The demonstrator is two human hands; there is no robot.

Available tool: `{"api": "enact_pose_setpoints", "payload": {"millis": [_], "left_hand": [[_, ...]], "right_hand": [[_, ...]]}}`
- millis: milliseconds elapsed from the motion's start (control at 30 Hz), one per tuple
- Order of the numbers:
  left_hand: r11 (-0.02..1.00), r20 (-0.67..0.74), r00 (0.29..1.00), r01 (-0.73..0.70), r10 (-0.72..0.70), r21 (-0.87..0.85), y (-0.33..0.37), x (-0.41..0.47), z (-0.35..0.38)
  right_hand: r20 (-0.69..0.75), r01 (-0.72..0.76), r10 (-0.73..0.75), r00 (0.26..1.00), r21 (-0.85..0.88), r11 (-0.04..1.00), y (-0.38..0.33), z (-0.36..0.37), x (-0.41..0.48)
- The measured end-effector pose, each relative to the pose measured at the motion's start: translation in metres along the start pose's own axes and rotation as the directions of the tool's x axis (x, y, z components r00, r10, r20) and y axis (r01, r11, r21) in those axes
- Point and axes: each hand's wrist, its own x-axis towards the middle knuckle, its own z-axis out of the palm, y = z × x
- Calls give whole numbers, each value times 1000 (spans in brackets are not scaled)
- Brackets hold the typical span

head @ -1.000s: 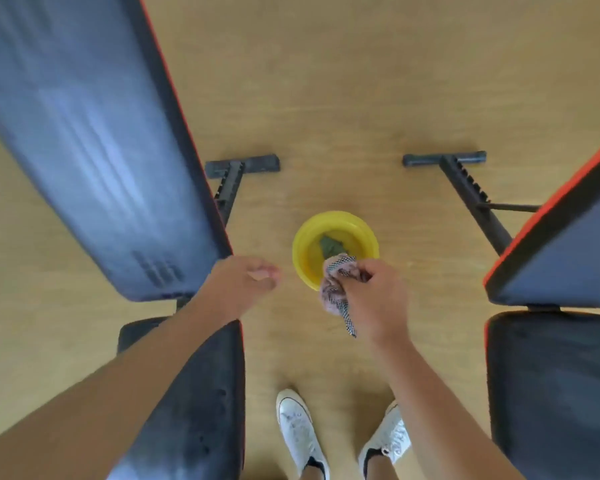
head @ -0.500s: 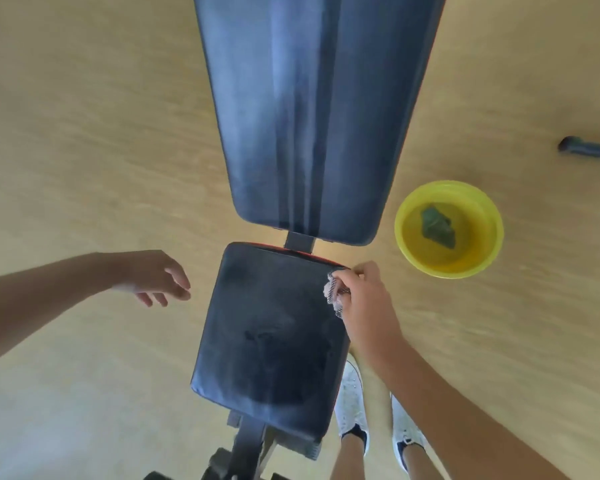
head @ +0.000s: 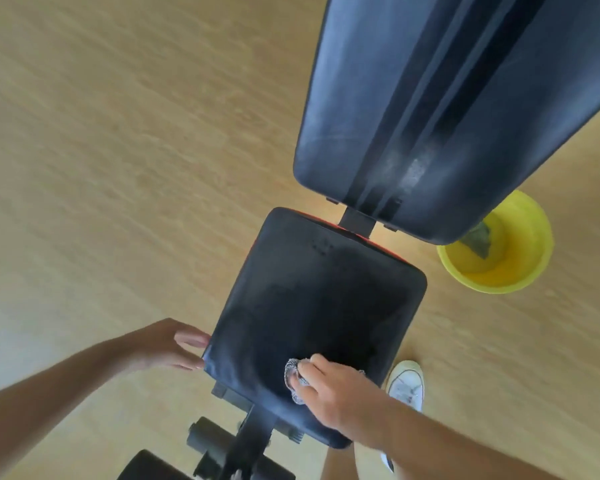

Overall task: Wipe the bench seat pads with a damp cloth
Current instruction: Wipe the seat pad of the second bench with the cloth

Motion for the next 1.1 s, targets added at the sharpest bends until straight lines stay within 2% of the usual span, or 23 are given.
{"api": "enact_pose_setpoints", "payload": {"millis": [33,100,133,167,200,233,267,333,400,433,500,533,600,667,700,733,800,833,900,933,967,1033,1100], "left_hand": [[998,-38,999,-29,28,-47,-5,2,9],[988,-104,991,-96,83,-125,-12,3,20],[982,-121,987,-120,103,-146,-15,3,23],[977,-137,983,-144,123,-158,-18,2,26],[972,-158,978,-165,139,-169,-20,2,29],[964,-180,973,-181,147,-195,-22,1,32],[951,-196,969,-197,151,-240,-24,2,34],[909,-219,964,-220,148,-353,-27,2,38],[875,-221,965,-226,142,-428,-32,2,41],[862,-218,965,-229,143,-451,-34,3,42],[832,-220,965,-237,142,-502,-37,3,46],[818,-231,963,-243,139,-522,-37,2,47],[799,-264,957,-252,122,-547,-37,2,50],[786,-287,954,-245,90,-568,-38,2,53],[776,-293,954,-233,65,-586,-40,2,55],[761,-293,955,-217,36,-612,-41,3,57],[737,-292,956,-189,-11,-649,-44,4,58],[737,-297,955,-183,-25,-651,-45,5,59],[735,-307,951,-182,-37,-653,-46,5,61],[723,-314,948,-186,-46,-666,-45,5,62],[707,-317,947,-193,-47,-681,-44,6,63],[676,-314,948,-204,-43,-708,-47,8,64],[647,-302,952,-197,-55,-737,-48,6,67]], "right_hand": [[-16,-19,18,1000,-79,997,22,-15,14],[-166,-295,279,946,-83,952,73,-53,41],[-303,-462,431,850,-35,886,92,-67,52],[-436,-603,568,698,71,795,103,-73,59],[-526,-691,650,548,153,706,104,-71,61],[-564,-710,673,480,201,675,90,-62,63],[-551,-677,658,513,212,705,66,-46,64],[-365,-535,583,726,234,812,12,-12,57],[-198,-260,306,931,226,939,-26,10,37],[-130,-85,97,987,97,992,-34,11,33],[-37,272,-278,960,-119,955,-3,-5,38],[-28,311,-323,946,-198,929,23,-19,53],[-240,103,-177,955,-292,951,65,-50,90],[-478,-336,244,844,-116,935,65,-55,110],[-470,-453,409,782,23,891,41,-41,111],[-388,-490,506,770,148,859,8,-16,106],[-204,-316,363,909,228,921,-61,23,85],[-137,-162,193,972,210,964,-83,41,72],[-49,131,-129,990,43,990,-77,46,68],[-66,202,-204,977,-45,978,-52,32,80],[-123,184,-196,973,-100,978,-23,13,97],[-346,-134,102,933,-70,988,29,-29,136],[-501,-478,453,737,87,874,51,-42,166]]}}
